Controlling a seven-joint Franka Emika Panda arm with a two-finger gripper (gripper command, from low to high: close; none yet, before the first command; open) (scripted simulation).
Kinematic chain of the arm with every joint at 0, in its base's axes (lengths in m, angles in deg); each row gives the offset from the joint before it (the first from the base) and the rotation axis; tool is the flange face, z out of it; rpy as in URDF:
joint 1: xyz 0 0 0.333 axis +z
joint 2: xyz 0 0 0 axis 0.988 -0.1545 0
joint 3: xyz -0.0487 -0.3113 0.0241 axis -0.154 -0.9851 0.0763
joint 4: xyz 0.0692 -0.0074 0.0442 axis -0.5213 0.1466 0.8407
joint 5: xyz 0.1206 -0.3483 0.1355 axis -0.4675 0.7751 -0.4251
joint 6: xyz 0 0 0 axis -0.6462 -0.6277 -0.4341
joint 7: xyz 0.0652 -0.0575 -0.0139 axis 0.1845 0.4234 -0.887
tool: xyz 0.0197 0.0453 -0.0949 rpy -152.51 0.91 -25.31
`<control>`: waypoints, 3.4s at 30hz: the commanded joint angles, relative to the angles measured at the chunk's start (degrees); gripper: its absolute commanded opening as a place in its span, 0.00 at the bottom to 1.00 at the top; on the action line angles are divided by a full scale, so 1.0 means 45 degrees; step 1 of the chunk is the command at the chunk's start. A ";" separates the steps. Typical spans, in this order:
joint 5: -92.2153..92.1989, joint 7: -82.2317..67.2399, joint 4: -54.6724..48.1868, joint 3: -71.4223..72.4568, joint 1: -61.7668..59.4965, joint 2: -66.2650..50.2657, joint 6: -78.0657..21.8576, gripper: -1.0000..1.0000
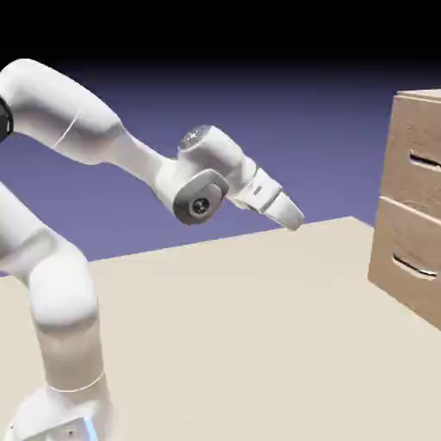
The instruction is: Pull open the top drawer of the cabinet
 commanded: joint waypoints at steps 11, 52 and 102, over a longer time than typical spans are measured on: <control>-0.6092 -0.6044 -0.3596 -0.3730 0.1936 -0.4576 -0.0540 0.50; -2.8795 -2.8567 -1.6997 -1.7633 0.9150 -2.1628 -0.2553 0.50; -3.4821 -3.1727 -1.5556 -2.3104 1.3056 -2.8350 -0.5439 0.00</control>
